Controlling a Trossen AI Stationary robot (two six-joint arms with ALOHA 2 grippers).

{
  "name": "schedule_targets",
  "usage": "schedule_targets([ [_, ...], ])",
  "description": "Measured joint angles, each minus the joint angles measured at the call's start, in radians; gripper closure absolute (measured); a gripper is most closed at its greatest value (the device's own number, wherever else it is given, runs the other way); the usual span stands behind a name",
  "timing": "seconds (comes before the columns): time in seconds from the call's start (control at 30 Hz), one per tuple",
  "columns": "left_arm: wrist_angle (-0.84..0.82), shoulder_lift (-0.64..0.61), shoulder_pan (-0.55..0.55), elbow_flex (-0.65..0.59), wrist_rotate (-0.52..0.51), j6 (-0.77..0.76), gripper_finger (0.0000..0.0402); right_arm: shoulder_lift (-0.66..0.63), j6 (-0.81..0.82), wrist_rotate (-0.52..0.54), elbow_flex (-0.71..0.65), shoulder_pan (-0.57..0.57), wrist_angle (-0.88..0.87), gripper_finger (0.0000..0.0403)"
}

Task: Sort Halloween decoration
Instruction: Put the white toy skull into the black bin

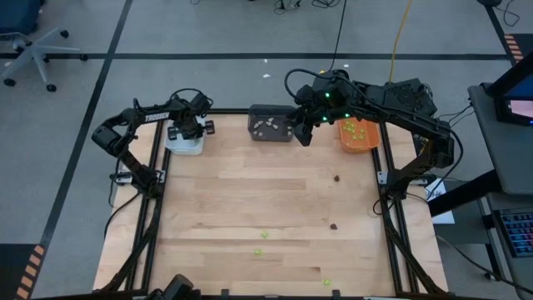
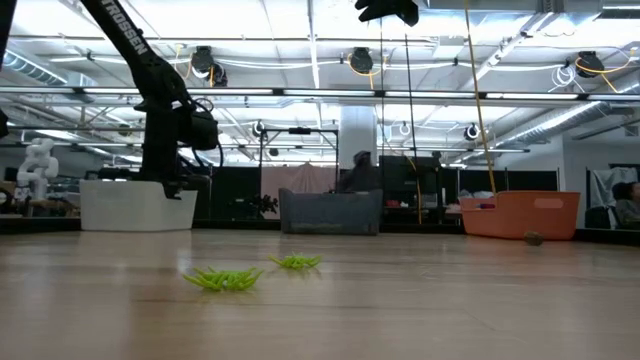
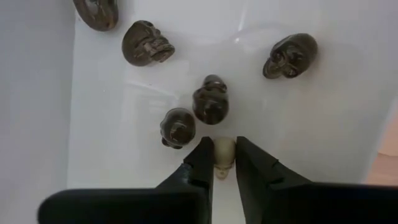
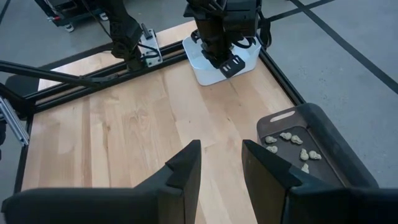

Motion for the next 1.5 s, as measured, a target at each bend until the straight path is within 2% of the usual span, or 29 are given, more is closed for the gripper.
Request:
schedule_targets([
  [0.37,0.014,0.0,-0.002,-0.002,0.0,0.02,0.037,0.0,0.0,0.0,0.0,0.0,0.0,0.03],
  [0.6,0.008,-0.012,-0.002,0.018,0.043,0.055,0.0373,0.0,-0.003,0.0,0.0,0.0,0.0,0.03],
  [1.03,-0.08,-0.192,-0.002,0.073,0.064,0.056,0.0374,0.0,-0.026,0.0,0.0,-0.039,0.0,0.03],
  [1.27,0.001,-0.269,-0.027,0.174,0.291,0.073,0.0374,0.0,-0.053,0.0,0.0,-0.06,0.0,0.03],
  [1.4,0.151,-0.268,-0.077,0.253,0.341,0.072,0.0374,0.0,-0.06,0.0,0.0,-0.076,0.0,0.03],
  [1.5,0.323,-0.25,-0.132,0.292,0.344,0.061,0.0374,0.0,-0.063,0.0,0.0,-0.085,0.0,0.03],
])
